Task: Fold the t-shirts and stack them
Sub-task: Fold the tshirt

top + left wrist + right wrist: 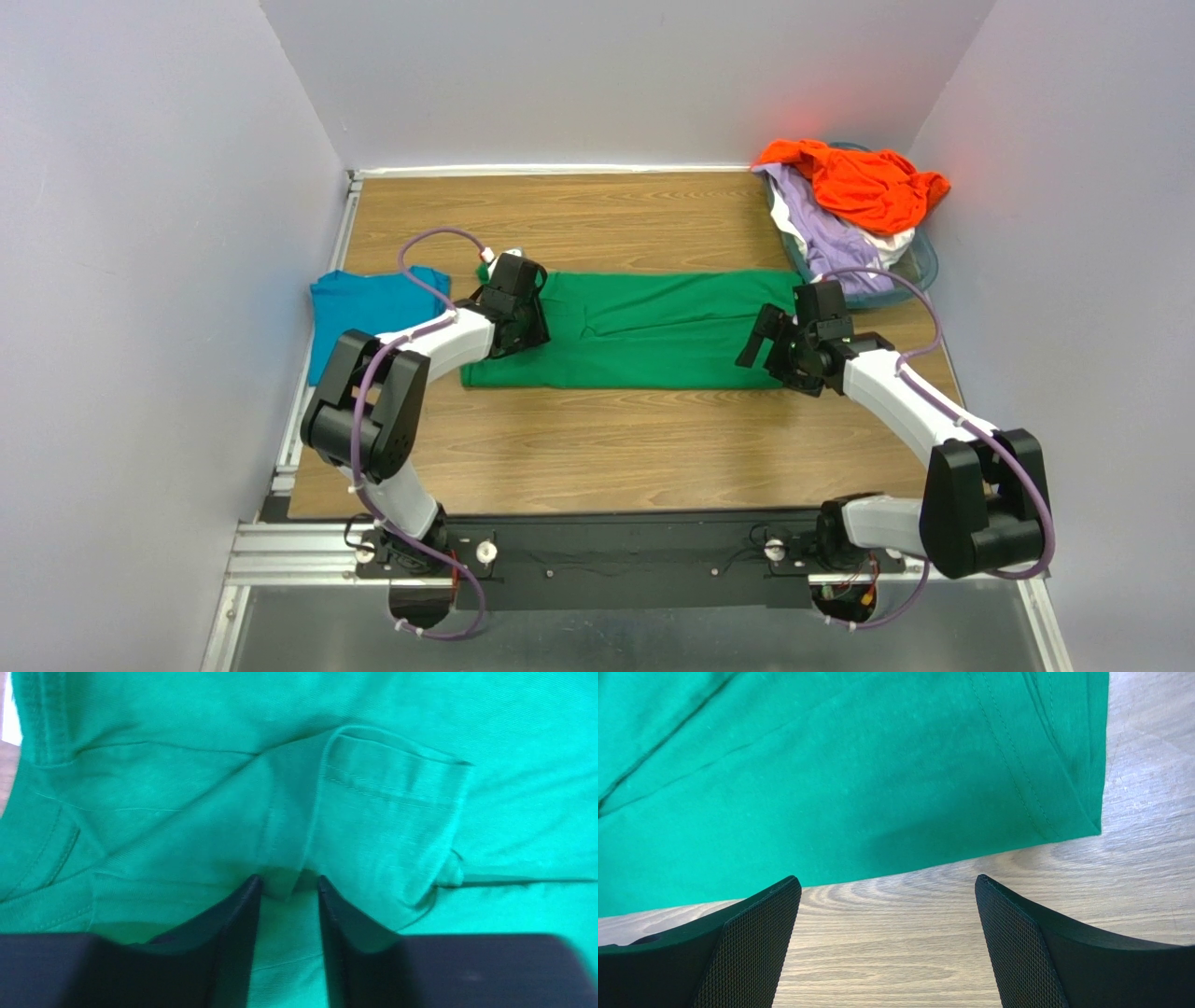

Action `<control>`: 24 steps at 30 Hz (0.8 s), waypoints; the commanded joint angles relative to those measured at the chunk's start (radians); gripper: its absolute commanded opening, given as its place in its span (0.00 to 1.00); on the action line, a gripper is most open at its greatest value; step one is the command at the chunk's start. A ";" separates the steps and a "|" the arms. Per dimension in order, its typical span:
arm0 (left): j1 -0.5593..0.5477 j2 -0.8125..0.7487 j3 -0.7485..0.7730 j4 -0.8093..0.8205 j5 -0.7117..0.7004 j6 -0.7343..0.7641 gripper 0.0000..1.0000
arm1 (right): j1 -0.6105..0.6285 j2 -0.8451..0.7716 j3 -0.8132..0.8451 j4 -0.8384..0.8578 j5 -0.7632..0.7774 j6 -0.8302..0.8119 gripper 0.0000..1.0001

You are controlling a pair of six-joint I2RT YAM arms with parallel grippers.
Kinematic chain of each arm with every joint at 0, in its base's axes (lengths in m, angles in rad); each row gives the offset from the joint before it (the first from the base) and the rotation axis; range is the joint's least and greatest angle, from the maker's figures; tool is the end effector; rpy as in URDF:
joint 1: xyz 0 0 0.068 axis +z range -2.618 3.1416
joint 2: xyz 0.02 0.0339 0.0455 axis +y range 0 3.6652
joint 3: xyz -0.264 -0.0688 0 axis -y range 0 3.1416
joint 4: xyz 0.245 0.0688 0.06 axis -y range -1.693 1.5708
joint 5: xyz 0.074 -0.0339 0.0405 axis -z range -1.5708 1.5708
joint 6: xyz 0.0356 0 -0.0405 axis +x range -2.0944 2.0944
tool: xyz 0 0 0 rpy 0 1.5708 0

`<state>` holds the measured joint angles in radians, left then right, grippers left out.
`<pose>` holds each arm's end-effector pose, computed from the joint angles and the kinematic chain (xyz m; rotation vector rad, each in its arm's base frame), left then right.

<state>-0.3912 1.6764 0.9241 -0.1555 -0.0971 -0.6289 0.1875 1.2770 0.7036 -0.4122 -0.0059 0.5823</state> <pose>0.3111 -0.1246 0.1662 -0.3379 2.4768 -0.3140 0.2382 0.0454 0.1923 0.5048 2.5355 0.2995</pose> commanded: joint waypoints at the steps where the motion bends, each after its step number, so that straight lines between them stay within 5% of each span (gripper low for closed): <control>1: -0.001 0.028 0.024 -0.056 -0.075 0.001 0.38 | -0.005 -0.007 -0.023 -0.002 0.001 -0.015 1.00; 9: -0.001 0.036 0.073 -0.119 -0.154 -0.003 0.00 | -0.006 0.004 -0.029 -0.002 0.040 -0.019 1.00; 24: 0.032 0.101 0.263 -0.214 -0.326 0.040 0.00 | -0.005 -0.004 -0.026 -0.004 0.046 -0.030 1.00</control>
<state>-0.3767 1.7401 1.1404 -0.3412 -0.3428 -0.6121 0.1875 1.2781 0.6899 -0.4122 0.0132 0.5735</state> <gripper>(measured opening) 0.004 0.997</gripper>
